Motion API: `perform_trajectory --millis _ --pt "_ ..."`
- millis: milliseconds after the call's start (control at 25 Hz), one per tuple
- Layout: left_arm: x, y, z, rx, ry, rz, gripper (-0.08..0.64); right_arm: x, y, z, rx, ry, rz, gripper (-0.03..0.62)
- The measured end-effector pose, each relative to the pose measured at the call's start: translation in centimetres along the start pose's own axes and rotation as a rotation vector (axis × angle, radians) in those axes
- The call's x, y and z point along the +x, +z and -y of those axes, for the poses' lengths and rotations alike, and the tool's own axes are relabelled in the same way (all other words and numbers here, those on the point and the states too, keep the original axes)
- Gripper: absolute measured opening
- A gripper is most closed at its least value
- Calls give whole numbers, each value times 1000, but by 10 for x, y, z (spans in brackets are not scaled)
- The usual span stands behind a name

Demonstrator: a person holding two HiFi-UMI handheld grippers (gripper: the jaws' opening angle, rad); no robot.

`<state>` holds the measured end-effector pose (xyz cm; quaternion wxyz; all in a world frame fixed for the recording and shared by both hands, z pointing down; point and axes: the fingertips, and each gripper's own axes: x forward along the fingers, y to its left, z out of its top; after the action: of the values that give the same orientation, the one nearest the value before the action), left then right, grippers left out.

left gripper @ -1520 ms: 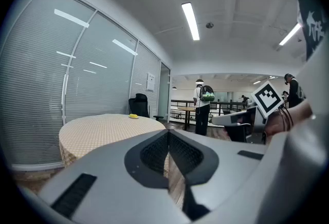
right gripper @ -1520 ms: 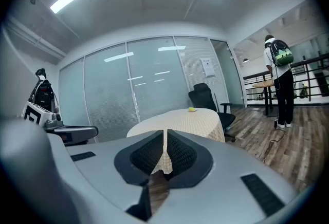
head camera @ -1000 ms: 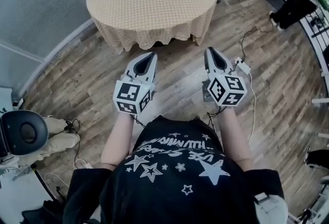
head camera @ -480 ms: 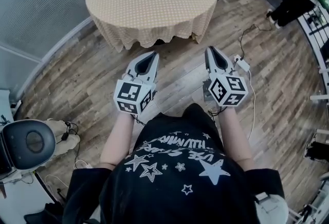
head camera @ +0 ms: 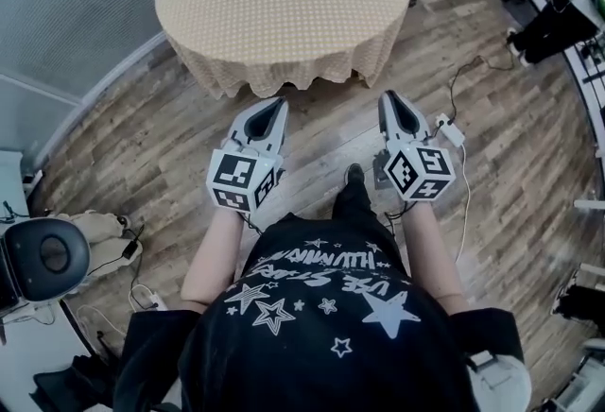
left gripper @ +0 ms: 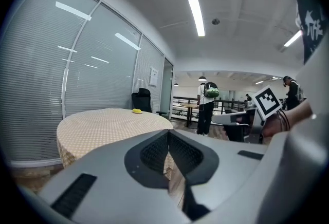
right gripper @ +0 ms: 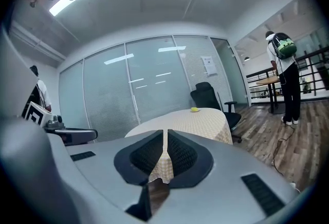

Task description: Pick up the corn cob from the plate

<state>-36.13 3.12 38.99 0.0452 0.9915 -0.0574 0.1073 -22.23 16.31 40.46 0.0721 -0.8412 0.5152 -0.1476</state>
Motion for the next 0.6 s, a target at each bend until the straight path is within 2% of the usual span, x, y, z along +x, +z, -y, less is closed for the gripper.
perform_trajectory --millis 240,600 --pt "68 9 9 -17 87 -39 8 47 22 74 12 73 -29 41" --pt "154 30 29 -24 199 -25 8 84 47 161 22 154 -55 41"
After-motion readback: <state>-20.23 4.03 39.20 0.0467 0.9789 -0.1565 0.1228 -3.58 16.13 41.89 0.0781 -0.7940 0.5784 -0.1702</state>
